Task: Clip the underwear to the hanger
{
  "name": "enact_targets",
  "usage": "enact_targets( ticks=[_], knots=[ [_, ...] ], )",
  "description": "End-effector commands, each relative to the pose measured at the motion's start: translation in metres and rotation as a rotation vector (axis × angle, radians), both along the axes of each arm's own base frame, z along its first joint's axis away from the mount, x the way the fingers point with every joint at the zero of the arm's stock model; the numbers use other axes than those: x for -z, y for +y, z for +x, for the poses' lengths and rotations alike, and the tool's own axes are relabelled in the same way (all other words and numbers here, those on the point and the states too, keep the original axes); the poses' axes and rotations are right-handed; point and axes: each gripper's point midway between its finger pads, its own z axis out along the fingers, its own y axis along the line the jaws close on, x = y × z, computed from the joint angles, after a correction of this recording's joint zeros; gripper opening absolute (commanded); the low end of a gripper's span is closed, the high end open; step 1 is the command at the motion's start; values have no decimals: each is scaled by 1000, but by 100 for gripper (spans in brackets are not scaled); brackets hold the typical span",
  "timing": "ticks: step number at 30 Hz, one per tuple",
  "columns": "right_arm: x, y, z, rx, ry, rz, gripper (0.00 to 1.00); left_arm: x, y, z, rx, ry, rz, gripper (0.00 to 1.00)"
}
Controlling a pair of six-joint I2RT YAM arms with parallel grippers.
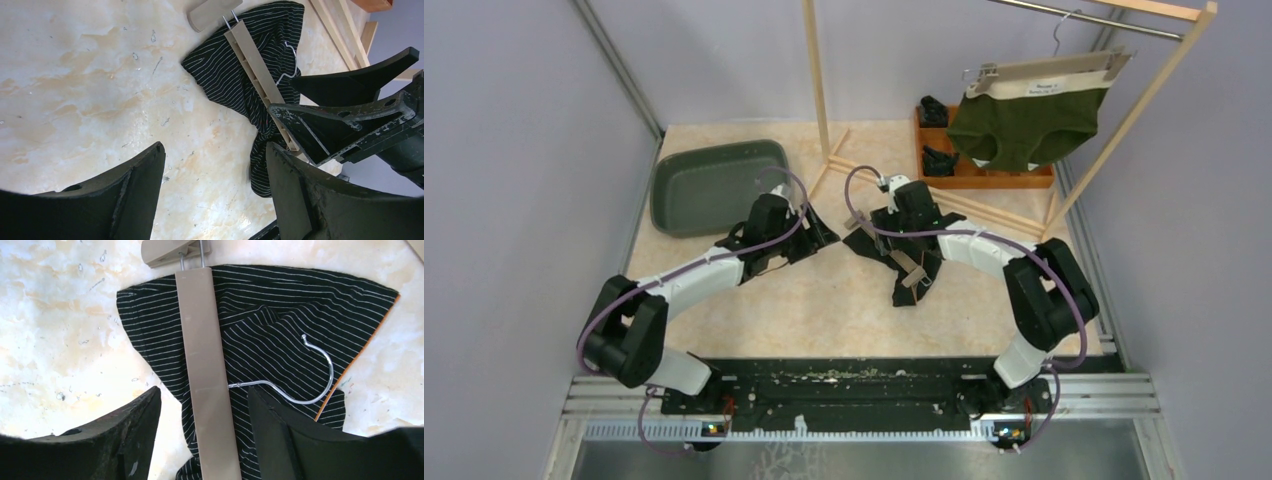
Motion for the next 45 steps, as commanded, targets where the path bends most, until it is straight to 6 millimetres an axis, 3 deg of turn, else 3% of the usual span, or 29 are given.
enact_targets(
  ticks=[1, 11, 14, 19, 24, 26, 27, 28, 31, 35, 40, 45],
  knots=[
    [-12, 18, 13, -48, -48, 21, 61, -1, 2, 1, 2, -3, -12, 78],
    [16, 18, 13, -47, 0, -20, 48, 9, 1, 2, 11, 25, -34, 78],
    [14, 17, 14, -41, -13, -33, 36, 10, 1, 3, 9, 25, -36, 78],
    [15, 17, 18, -51, -23, -70, 44, 10, -3, 7, 16, 26, -46, 78],
    [21, 15, 24, -57, -24, -113, 43, 12, -7, 9, 30, 39, -58, 78],
    [21, 15, 26, -57, -24, -117, 37, 12, -8, 11, 32, 41, -58, 78],
    [20, 15, 26, -50, -28, -115, 28, 12, -8, 12, 29, 42, -59, 78],
    [16, 14, 27, -39, -39, -107, 20, 12, -8, 14, 26, 42, -60, 78],
    [-6, 11, 26, -2, -103, -60, 14, 8, -10, 21, 14, 39, -81, 78],
    [-43, 8, 20, 53, -205, 6, 6, -6, -32, 30, 80, 33, -198, 79],
    [-68, 8, 9, 132, -278, 52, 6, -16, -56, 42, 134, 61, -275, 78],
    [-76, 10, 2, 197, -259, 112, 6, -35, -64, 54, 110, -4, -289, 76]
  ],
)
